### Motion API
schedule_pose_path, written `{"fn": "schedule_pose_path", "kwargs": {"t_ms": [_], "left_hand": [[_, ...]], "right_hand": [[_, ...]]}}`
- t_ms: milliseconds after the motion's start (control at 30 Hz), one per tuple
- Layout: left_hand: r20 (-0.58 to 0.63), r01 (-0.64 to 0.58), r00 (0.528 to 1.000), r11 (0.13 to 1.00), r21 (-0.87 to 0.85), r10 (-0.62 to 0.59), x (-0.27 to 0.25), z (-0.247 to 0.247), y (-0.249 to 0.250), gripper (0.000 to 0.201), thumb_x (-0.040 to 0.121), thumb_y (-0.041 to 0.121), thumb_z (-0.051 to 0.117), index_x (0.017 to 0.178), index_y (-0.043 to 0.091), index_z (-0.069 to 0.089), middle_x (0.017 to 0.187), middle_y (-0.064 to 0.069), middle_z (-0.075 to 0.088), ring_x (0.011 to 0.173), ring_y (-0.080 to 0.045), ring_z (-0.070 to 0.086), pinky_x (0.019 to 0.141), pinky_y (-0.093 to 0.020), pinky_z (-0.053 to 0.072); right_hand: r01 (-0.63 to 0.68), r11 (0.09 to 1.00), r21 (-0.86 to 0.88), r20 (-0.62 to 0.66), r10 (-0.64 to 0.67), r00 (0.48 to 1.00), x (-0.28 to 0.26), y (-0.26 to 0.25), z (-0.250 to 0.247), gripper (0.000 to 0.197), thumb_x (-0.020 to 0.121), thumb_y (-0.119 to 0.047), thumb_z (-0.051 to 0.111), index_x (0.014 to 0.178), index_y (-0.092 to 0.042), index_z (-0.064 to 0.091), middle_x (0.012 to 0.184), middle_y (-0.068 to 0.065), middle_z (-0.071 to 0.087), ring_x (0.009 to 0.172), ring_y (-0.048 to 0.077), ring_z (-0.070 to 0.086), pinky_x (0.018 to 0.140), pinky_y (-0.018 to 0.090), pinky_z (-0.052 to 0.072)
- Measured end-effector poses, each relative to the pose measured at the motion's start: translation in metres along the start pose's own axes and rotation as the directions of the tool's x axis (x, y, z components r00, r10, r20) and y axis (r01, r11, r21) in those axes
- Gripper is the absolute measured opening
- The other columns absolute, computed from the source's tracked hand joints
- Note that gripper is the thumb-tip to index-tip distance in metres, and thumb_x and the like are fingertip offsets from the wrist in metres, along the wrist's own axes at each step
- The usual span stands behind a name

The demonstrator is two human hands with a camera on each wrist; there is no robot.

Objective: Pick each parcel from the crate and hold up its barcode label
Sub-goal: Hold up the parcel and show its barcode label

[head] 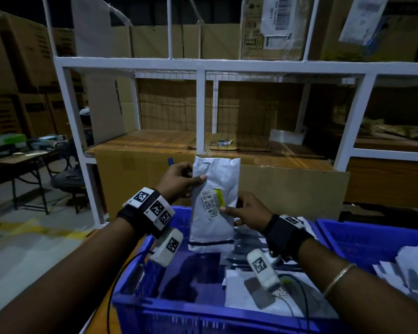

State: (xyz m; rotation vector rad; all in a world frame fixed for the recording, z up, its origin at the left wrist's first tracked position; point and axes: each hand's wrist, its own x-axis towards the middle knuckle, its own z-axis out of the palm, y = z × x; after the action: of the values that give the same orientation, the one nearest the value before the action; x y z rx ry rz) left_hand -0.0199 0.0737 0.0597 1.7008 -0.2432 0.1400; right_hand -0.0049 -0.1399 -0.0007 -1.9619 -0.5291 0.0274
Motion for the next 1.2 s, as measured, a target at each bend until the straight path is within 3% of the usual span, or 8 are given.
{"fn": "schedule_pose_path", "kwargs": {"t_ms": [100, 167, 267, 433, 633, 767, 1000, 1200], "left_hand": [[-0.004, -0.038, 0.999, 0.998, 0.044, 0.038, -0.002, -0.007, 0.001, 0.028, 0.079, 0.007, 0.076, 0.101, 0.011, 0.06, 0.087, -0.005, 0.069, 0.074, -0.018, 0.066, 0.063, -0.035, 0.051], [-0.006, -0.038, 0.999, 0.997, 0.063, 0.039, -0.004, -0.01, 0.002, 0.034, 0.077, 0.009, 0.078, 0.107, 0.013, 0.061, 0.09, -0.002, 0.069, 0.077, -0.016, 0.067, 0.061, -0.033, 0.052], [0.012, -0.068, 0.998, 0.991, 0.119, 0.067, -0.003, -0.013, 0.005, 0.029, 0.08, 0.013, 0.076, 0.106, 0.01, 0.065, 0.091, -0.002, 0.07, 0.08, -0.013, 0.068, 0.057, -0.022, 0.053], [0.106, -0.091, 0.993, 0.948, 0.304, 0.061, -0.001, -0.008, 0.004, 0.011, 0.089, 0.014, 0.068, 0.08, 0.008, 0.07, 0.056, 0.012, 0.065, 0.05, 0.0, 0.059, 0.048, -0.014, 0.041], [0.002, -0.037, 0.999, 0.966, 0.254, 0.038, 0.001, -0.014, -0.006, 0.013, 0.088, 0.01, 0.068, 0.093, -0.002, 0.072, 0.084, -0.021, 0.071, 0.073, -0.025, 0.067, 0.069, -0.042, 0.054], [-0.076, 0.058, 0.996, 0.965, 0.255, -0.039, 0.003, -0.018, -0.008, 0.031, 0.089, 0.012, 0.068, 0.096, -0.018, 0.063, 0.065, -0.016, 0.056, 0.042, -0.01, 0.05, 0.039, -0.021, 0.039], [-0.084, 0.133, 0.99, 0.922, 0.364, -0.11, 0.006, -0.012, -0.015, 0.027, 0.076, 0.018, 0.081, 0.075, 0.004, 0.059, 0.07, -0.017, 0.059, 0.064, -0.026, 0.059, 0.058, -0.033, 0.05], [0.196, 0.148, 0.929, 0.798, 0.584, -0.315, -0.001, 0.018, -0.01, 0.038, 0.074, 0.012, 0.083, 0.102, -0.003, 0.063, 0.091, -0.024, 0.069, 0.058, -0.02, 0.069, 0.056, -0.037, 0.054]], "right_hand": [[0.061, 0.993, -0.098, -0.005, -0.062, 0.998, 0.002, -0.003, -0.005, 0.04, 0.087, -0.015, 0.073, 0.061, -0.023, 0.044, 0.039, -0.015, 0.038, 0.042, 0.0, 0.041, 0.052, 0.033, 0.041], [0.102, 0.986, -0.132, 0.057, -0.095, 0.994, 0.002, -0.006, -0.013, 0.026, 0.086, -0.016, 0.074, 0.064, -0.016, 0.06, 0.053, -0.015, 0.059, 0.053, 0.0, 0.051, 0.057, 0.035, 0.043], [0.129, 0.986, -0.102, 0.153, -0.113, 0.982, 0.004, -0.009, -0.023, 0.011, 0.085, -0.015, 0.074, 0.095, -0.009, 0.074, 0.098, 0.01, 0.075, 0.087, 0.016, 0.067, 0.081, 0.041, 0.053], [0.158, 0.976, -0.148, 0.257, -0.116, 0.959, 0.008, -0.015, -0.032, 0.004, 0.084, -0.019, 0.076, 0.086, -0.015, 0.075, 0.09, 0.015, 0.074, 0.079, 0.016, 0.065, 0.072, 0.039, 0.051], [0.105, 0.979, -0.174, 0.23, -0.063, 0.971, -0.003, -0.012, -0.054, 0.018, 0.082, -0.016, 0.078, 0.084, 0.0, 0.07, 0.077, 0.002, 0.066, 0.07, 0.008, 0.06, 0.065, 0.026, 0.046], [-0.005, 0.984, -0.176, 0.156, 0.033, 0.987, -0.012, -0.002, -0.077, 0.019, 0.083, -0.017, 0.077, 0.078, -0.003, 0.066, 0.066, 0.001, 0.063, 0.061, 0.012, 0.059, 0.056, 0.026, 0.047], [-0.177, 0.982, -0.061, 0.022, 0.178, 0.984, -0.025, 0.009, -0.103, 0.017, 0.088, -0.014, 0.071, 0.098, -0.001, 0.064, 0.085, 0.012, 0.062, 0.071, 0.023, 0.06, 0.059, 0.033, 0.051], [-0.215, 0.948, -0.234, 0.149, 0.254, 0.956, -0.051, 0.024, -0.133, 0.019, 0.087, -0.004, 0.07, 0.106, -0.005, 0.065, 0.07, 0.001, 0.062, 0.066, 0.013, 0.059, 0.053, 0.027, 0.051]]}}
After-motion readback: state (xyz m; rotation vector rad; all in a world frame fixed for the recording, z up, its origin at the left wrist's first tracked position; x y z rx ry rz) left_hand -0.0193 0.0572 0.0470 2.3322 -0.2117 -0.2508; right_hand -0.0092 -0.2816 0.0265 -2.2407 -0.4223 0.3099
